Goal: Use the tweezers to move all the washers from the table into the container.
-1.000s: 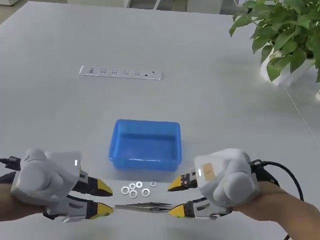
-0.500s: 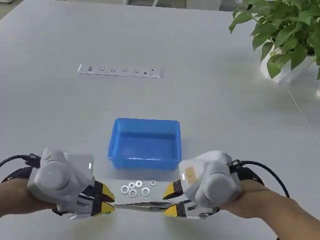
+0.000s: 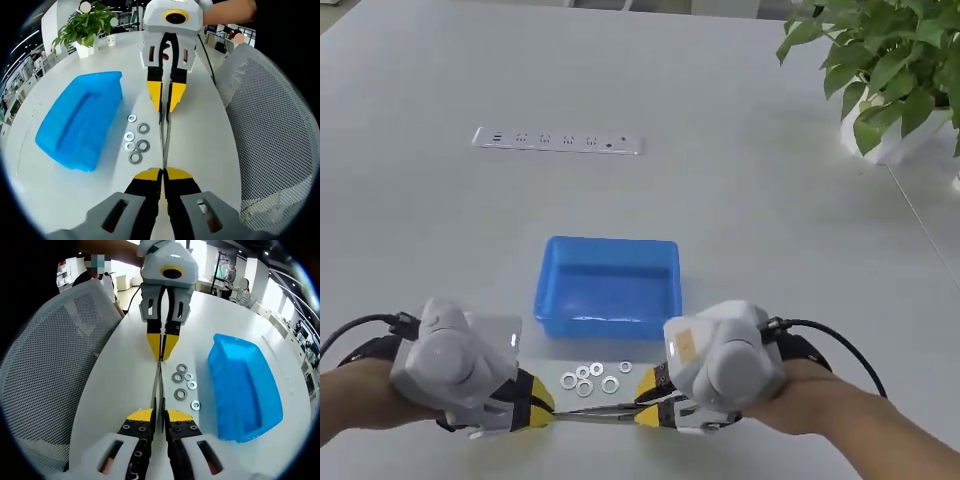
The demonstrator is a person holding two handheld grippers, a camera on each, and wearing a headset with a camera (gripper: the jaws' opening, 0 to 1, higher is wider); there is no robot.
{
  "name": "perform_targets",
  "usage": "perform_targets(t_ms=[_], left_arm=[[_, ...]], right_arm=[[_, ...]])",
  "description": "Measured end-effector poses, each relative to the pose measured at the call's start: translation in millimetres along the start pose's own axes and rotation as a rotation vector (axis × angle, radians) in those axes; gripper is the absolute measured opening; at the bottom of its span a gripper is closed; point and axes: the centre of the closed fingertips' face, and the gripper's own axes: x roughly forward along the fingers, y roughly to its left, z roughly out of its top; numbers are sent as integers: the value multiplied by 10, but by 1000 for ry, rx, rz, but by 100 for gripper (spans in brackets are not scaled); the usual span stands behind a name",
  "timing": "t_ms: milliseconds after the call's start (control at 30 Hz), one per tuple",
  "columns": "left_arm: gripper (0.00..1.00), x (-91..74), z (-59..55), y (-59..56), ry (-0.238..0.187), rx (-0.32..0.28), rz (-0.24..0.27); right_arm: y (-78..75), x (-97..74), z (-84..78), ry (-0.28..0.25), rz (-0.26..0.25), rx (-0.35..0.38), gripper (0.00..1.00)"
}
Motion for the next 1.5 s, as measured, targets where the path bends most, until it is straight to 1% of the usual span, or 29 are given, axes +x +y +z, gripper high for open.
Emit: perform_targets(t_ms=[333,433,600,867,1133,1233,1367,1500], left_arm=[[6,-19,28,-38,3,26,-2],[6,-48,36,-43,6,28,2],[5,-111,92,-53,5,38,11],[5,-266,251,-78,-1,63,28],[5,-396,416,-90,-14,91,42],[5,-438,478,-103,-24,100,43],[5,-524,606,-129,-43,115,42],[5,-610,736,-156,-61,132,38]], right_arm=[[22,-5,-21,14,4,-4,11],[17,-19,-7,7,-4,-7,12],[2,-11,28,1,-10,-12,16],[52,93,102,1,8,-34,16],[45,109,109,8,-13,-45,12],[47,90,126,0,-23,-44,11],[49,56,170,-19,-41,-33,9],[71,36,253,-62,-48,-8,9]])
